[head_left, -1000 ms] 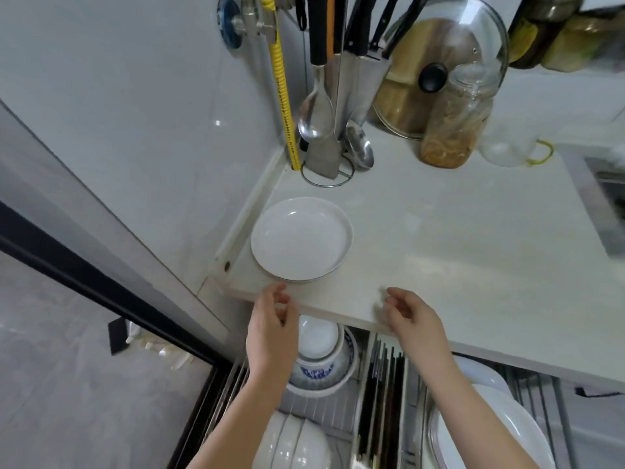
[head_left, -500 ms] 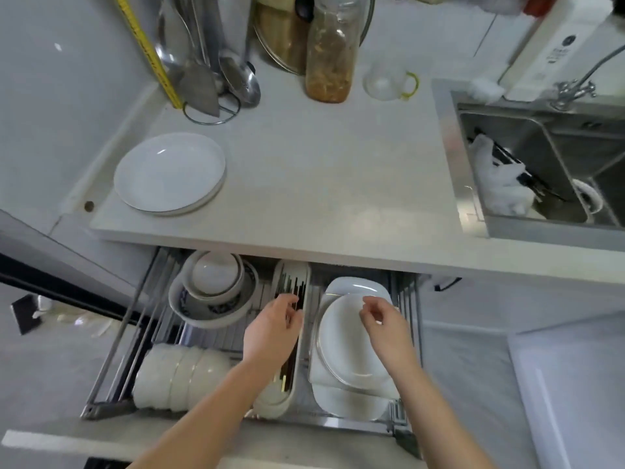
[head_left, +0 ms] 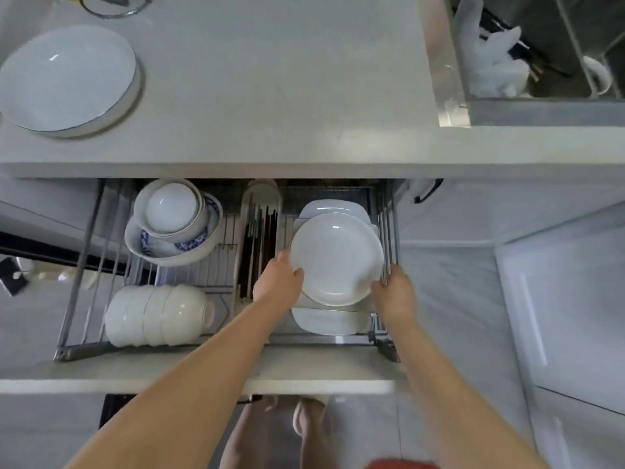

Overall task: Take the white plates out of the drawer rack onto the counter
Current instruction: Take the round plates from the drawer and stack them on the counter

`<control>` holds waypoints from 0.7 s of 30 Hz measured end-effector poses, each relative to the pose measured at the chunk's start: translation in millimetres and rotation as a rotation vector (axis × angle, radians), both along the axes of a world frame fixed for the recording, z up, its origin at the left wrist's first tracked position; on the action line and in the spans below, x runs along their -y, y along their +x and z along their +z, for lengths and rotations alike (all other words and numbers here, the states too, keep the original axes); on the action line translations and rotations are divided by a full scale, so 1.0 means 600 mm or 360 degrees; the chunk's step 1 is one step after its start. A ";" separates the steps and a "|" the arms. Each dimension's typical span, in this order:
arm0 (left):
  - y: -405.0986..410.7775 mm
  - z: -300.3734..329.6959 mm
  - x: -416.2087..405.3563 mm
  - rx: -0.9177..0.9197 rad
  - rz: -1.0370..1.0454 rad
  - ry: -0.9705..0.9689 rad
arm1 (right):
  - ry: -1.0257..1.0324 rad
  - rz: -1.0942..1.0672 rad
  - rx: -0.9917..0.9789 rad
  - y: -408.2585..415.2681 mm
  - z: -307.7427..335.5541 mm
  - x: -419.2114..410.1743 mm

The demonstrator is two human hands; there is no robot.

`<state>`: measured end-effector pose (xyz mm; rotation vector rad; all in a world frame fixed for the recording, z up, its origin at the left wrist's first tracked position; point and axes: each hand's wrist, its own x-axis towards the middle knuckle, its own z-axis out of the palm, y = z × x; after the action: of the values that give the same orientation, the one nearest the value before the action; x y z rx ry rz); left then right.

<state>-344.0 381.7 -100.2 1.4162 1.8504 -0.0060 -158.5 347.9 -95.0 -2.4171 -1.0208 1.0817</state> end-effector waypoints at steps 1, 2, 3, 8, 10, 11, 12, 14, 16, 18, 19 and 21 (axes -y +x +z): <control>0.002 -0.005 -0.002 -0.0008 0.0003 -0.0010 | -0.0018 0.0008 0.0006 0.001 -0.006 -0.001; 0.004 -0.009 -0.006 -0.0020 0.0002 -0.0013 | -0.0038 0.0019 0.0011 0.003 -0.012 -0.002; 0.006 -0.013 -0.008 -0.0033 -0.0003 -0.0014 | -0.0065 0.0029 0.0013 0.005 -0.018 -0.003; 0.006 -0.035 -0.016 -0.0140 -0.0049 0.0012 | -0.0168 0.0094 0.0007 0.011 -0.048 -0.003; 0.005 -0.042 -0.017 -0.0167 -0.0063 0.0005 | -0.0176 0.0097 0.0004 0.010 -0.057 -0.004; 0.005 -0.045 -0.017 -0.0175 -0.0066 0.0003 | -0.0171 0.0094 0.0002 0.008 -0.060 -0.006; 0.005 -0.046 -0.017 -0.0178 -0.0067 0.0006 | -0.0166 0.0096 0.0001 0.006 -0.063 -0.007; 0.004 -0.050 -0.019 -0.0161 -0.0060 0.0016 | -0.0154 0.0089 -0.0016 0.002 -0.067 -0.009; 0.004 -0.052 -0.020 -0.0139 -0.0050 0.0011 | -0.0120 0.0044 -0.0066 -0.002 -0.069 -0.009; 0.004 -0.052 -0.019 -0.0130 -0.0037 0.0004 | -0.0079 -0.0007 -0.0103 -0.004 -0.071 -0.008; 0.004 -0.051 -0.019 -0.0119 -0.0024 0.0009 | -0.0064 -0.0019 -0.0113 -0.005 -0.071 -0.007; 0.003 -0.047 -0.017 -0.0088 0.0006 0.0030 | -0.0051 -0.0027 -0.0126 -0.006 -0.069 -0.005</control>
<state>-342.3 392.1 -128.2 1.4383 1.9026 -0.0262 -162.2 350.9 -136.3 -2.3828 -0.9627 1.1865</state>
